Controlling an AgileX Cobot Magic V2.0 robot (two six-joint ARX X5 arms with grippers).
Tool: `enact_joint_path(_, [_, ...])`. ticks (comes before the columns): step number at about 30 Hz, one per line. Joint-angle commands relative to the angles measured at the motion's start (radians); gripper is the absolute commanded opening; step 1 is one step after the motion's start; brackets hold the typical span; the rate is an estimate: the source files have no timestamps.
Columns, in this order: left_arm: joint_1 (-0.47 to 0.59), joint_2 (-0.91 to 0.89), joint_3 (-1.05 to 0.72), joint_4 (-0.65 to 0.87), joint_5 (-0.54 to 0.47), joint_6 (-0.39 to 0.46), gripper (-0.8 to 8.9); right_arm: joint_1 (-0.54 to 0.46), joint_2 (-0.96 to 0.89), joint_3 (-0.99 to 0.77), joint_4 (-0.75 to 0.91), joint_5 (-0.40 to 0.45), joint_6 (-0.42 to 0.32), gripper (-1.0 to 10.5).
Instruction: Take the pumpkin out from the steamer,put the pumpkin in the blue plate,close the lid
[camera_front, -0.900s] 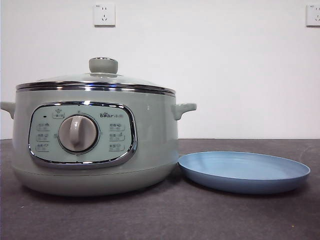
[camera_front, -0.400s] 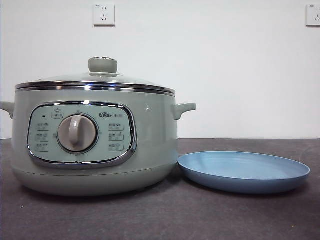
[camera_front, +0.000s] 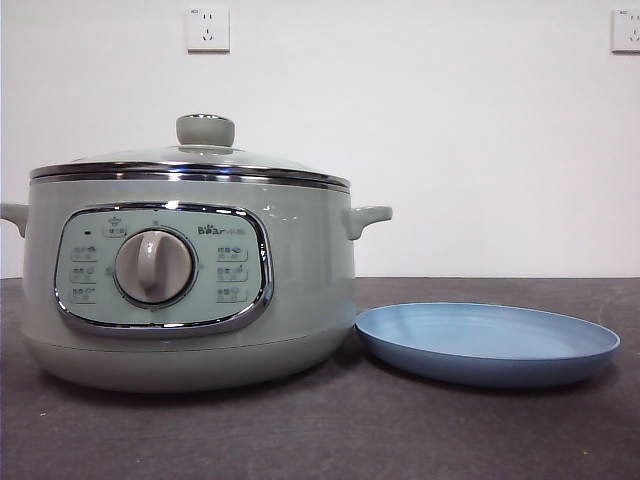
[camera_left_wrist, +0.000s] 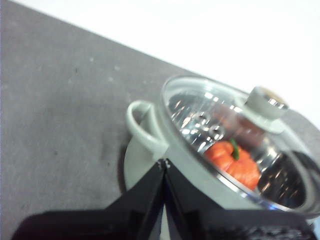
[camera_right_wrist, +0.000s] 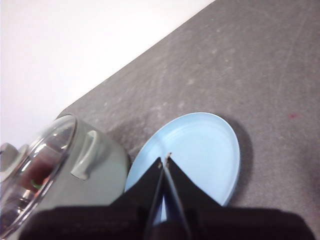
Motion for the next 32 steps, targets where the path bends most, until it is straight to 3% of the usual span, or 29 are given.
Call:
enact_joint_path(1, [0.003, 0.026, 0.033, -0.002, 0.0, -0.012, -0.08, 0.0, 0.054, 0.054, 0.003, -0.002, -0.022, -0.2])
enact_joint_path(6, [0.003, 0.142, 0.117, -0.004, 0.005, -0.002, -0.08, 0.0, 0.151, 0.164, -0.017, -0.003, -0.107, -0.2])
enact_joint_path(11, [0.003, 0.283, 0.231, -0.005, 0.038, 0.095, -0.08, 0.0, 0.243, 0.293, -0.082, -0.014, -0.213, -0.2])
enact_joint_path(22, [0.0, 0.601, 0.518, -0.137, 0.274, 0.294, -0.08, 0.001, 0.454, 0.605, -0.295, -0.063, -0.476, -0.2])
enact_joint_path(28, [-0.03, 0.734, 0.641, -0.264, 0.348, 0.385, -0.08, 0.001, 0.563, 0.74, -0.412, -0.187, -0.583, -0.2])
enact_joint_path(32, [-0.058, 0.779, 0.682, -0.283, 0.36, 0.392, -0.04, 0.001, 0.624, 0.794, -0.473, -0.286, -0.637, -0.2])
